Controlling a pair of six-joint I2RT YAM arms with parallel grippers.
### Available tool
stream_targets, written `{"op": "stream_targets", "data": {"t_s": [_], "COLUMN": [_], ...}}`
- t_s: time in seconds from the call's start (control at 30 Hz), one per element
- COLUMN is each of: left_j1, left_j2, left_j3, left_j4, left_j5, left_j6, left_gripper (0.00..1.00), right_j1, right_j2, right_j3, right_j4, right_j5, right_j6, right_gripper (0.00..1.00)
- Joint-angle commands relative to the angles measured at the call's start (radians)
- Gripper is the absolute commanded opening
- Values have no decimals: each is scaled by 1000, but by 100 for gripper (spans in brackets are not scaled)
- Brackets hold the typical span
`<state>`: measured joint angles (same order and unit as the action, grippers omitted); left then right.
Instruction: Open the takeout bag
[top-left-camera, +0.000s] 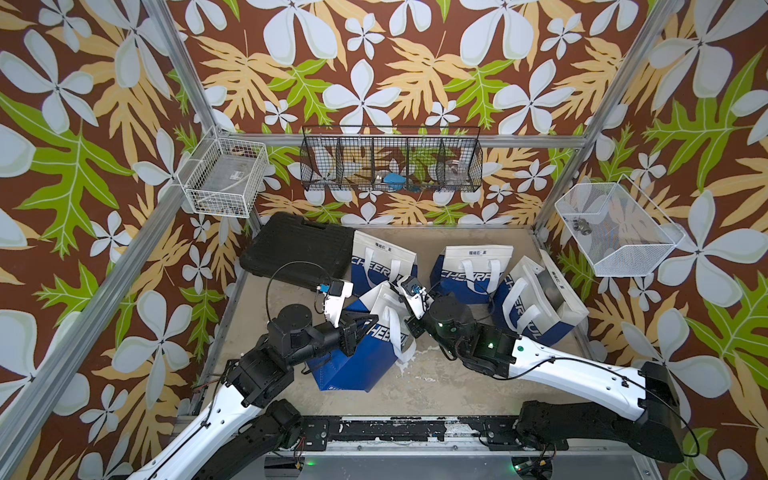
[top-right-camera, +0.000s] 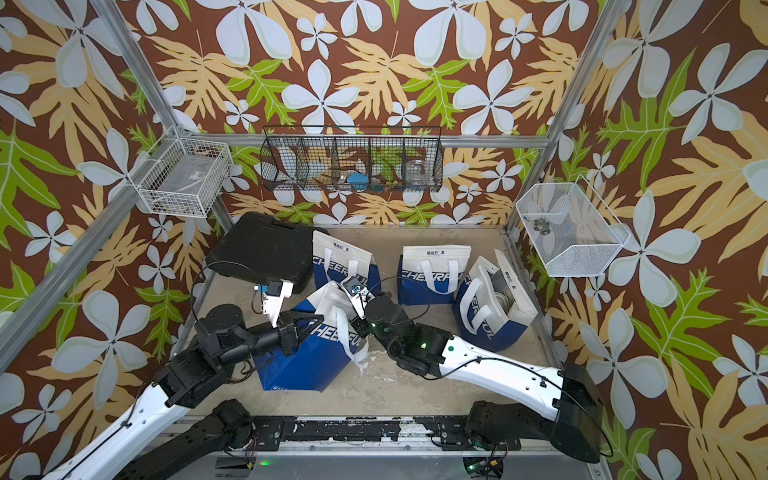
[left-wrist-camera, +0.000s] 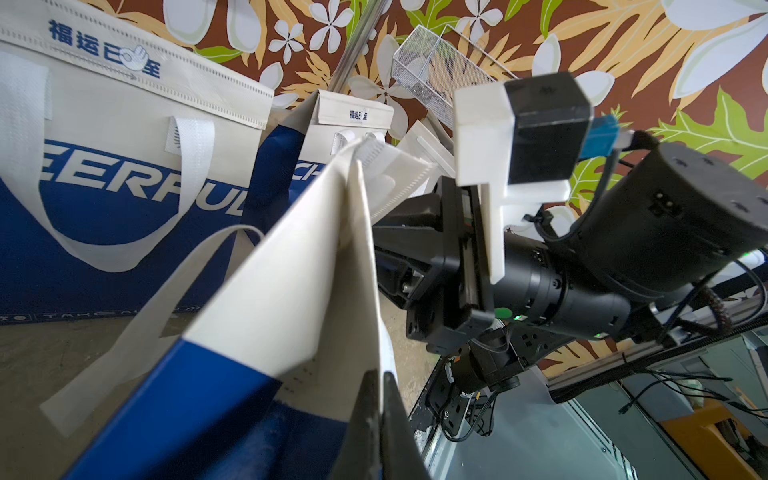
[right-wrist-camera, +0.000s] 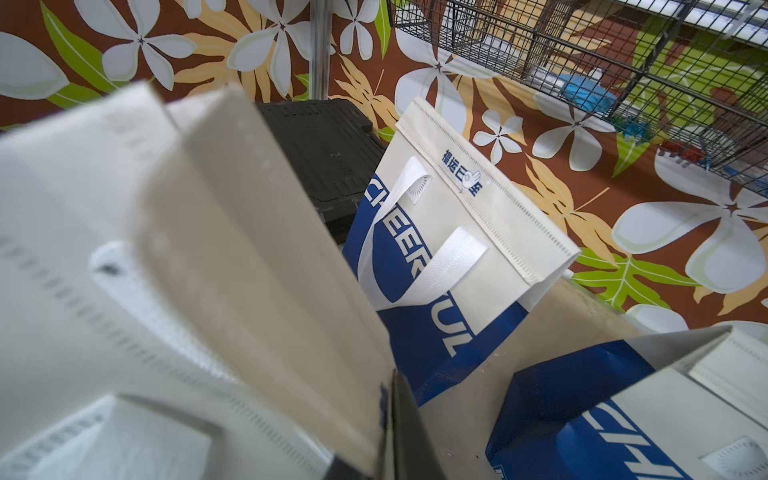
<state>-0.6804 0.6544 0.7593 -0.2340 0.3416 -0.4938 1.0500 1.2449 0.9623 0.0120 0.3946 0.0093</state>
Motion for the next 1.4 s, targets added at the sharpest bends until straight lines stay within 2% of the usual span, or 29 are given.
{"op": "stream_targets", "data": {"t_s": [0.0, 0.07, 0.1, 0.17, 0.2, 0.27, 0.33, 0.47, 0.53, 0.6, 0.7, 0.73, 0.77, 0.83, 0.9, 0.93, 1.03, 1.17, 1.23, 1.37], "left_j1": [1, 1, 1, 1, 1, 1, 1, 1, 1, 1, 1, 1, 1, 1, 1, 1, 1, 1, 1, 1], "left_j2": [-5, 7, 22, 43, 49, 53, 58, 107, 127, 177, 226, 226, 214, 147, 37, -26, -187, -278, -307, -333], "left_j3": [6, 23, 38, 55, 55, 42, 35, 51, 51, 68, 80, 84, 84, 61, 22, 5, -9, -110, -169, -162], "left_j4": [36, -23, -73, -154, -185, -218, -219, -176, -113, -85, -39, -29, -23, -17, -4, -17, -117, -154, -148, -129], "left_j5": [1, -77, -136, -251, -310, -396, -457, -484, -472, -488, -478, -445, -406, -350, -292, -276, -254, -75, -31, -81], "left_j6": [28, 77, 114, 174, 197, 233, 242, 239, 246, 269, 280, 268, 243, 177, 90, 45, -77, -331, -456, -561], "left_gripper": [0, 0, 0, 0, 0, 0, 0, 0, 0, 0, 0, 6, 22, 42, 81, 86, 87, 59, 54, 72], "right_j1": [-2, -2, -2, -24, -58, -100, -100, -47, 8, 62, 67, 62, 61, 61, 47, 33, 6, -10, -11, -5], "right_j2": [6, 28, 48, 128, 164, 163, 122, 151, 171, 170, 150, 153, 161, 172, 167, 164, 151, 133, 133, 116], "right_j3": [30, 100, 158, 328, 430, 549, 632, 760, 762, 748, 727, 729, 735, 717, 653, 613, 515, 439, 431, 407], "right_j4": [-64, -194, -304, -630, -830, -1035, -1114, -1237, -1236, -1205, -1115, -1085, -1066, -1022, -949, -911, -822, -722, -698, -651], "right_j5": [21, 66, 128, 313, 356, 403, 363, 82, -97, -211, -358, -411, -438, -457, -467, -474, -487, -506, -528, -566], "right_j6": [8, 32, 49, 153, 233, 304, 306, 304, 285, 281, 299, 312, 331, 365, 404, 424, 475, 534, 552, 600], "right_gripper": [0, 0, 0, 0, 0, 0, 0, 0, 0, 0, 0, 0, 0, 0, 0, 0, 0, 0, 0, 0]}}
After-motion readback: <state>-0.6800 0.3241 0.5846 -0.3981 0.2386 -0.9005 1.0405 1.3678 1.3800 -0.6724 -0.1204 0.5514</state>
